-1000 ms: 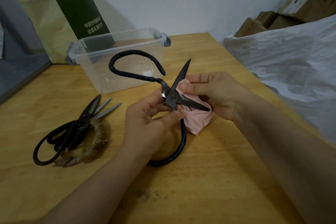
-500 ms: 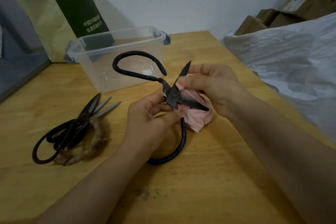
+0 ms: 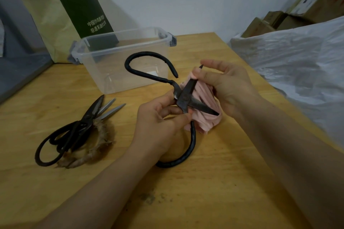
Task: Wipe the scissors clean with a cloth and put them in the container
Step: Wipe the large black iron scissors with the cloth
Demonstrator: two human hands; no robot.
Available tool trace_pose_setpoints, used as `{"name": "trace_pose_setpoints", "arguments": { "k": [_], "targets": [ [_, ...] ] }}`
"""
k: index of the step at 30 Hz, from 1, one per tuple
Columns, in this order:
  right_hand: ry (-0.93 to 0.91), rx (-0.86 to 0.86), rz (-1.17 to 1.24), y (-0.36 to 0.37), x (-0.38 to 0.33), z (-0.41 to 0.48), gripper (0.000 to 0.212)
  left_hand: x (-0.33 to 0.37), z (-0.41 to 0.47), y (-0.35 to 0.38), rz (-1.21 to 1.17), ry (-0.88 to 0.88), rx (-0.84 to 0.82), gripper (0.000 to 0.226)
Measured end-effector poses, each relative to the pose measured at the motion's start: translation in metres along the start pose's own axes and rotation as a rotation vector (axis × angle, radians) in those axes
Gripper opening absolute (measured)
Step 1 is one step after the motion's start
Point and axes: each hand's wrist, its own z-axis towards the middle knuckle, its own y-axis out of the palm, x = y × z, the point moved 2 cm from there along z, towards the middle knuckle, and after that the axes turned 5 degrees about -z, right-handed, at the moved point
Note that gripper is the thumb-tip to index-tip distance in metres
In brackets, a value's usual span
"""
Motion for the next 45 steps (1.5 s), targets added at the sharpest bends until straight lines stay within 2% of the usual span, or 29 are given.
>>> {"name": "trace_pose_setpoints", "arguments": {
  "k": [4,5,8,10,13,15,21,29,41,45],
  "targets": [
    [0.084,-0.242,-0.145,0.002,0.006,-0.012,0.060,-0.003,0.001,-0.003,-0.006,-0.010,0.027,0.041],
    [0.076,-0.231,-0.136,0.001,0.005,-0.011,0.058,-0.003,0.001,-0.003,-0.006,-0.012,0.019,0.041],
    [0.023,-0.022,-0.067,-0.005,-0.001,0.002,0.051,-0.001,0.000,-0.001,0.007,-0.014,-0.010,0.045],
    [0.015,0.043,-0.052,-0.010,-0.002,0.007,0.049,-0.002,0.000,-0.001,0.020,-0.010,-0.011,0.046],
    [0.088,-0.159,-0.134,-0.004,0.005,-0.003,0.066,-0.003,0.002,-0.004,0.006,-0.018,0.016,0.045],
    [0.075,-0.215,-0.159,0.001,0.007,-0.008,0.066,-0.004,0.001,-0.005,0.011,-0.017,0.020,0.044],
    [-0.041,0.026,-0.009,-0.001,-0.001,0.000,0.046,-0.001,0.000,-0.001,0.025,-0.001,-0.023,0.048],
    [-0.035,0.133,0.124,0.002,0.000,0.003,0.042,-0.003,0.004,0.000,0.068,0.023,-0.005,0.049],
    [0.002,0.286,0.116,-0.002,0.007,0.016,0.042,-0.008,0.008,0.001,0.092,0.020,0.012,0.053],
    [0.045,0.355,0.209,-0.013,0.001,0.013,0.046,-0.007,0.006,-0.001,0.113,0.045,0.034,0.052]
  ]
}}
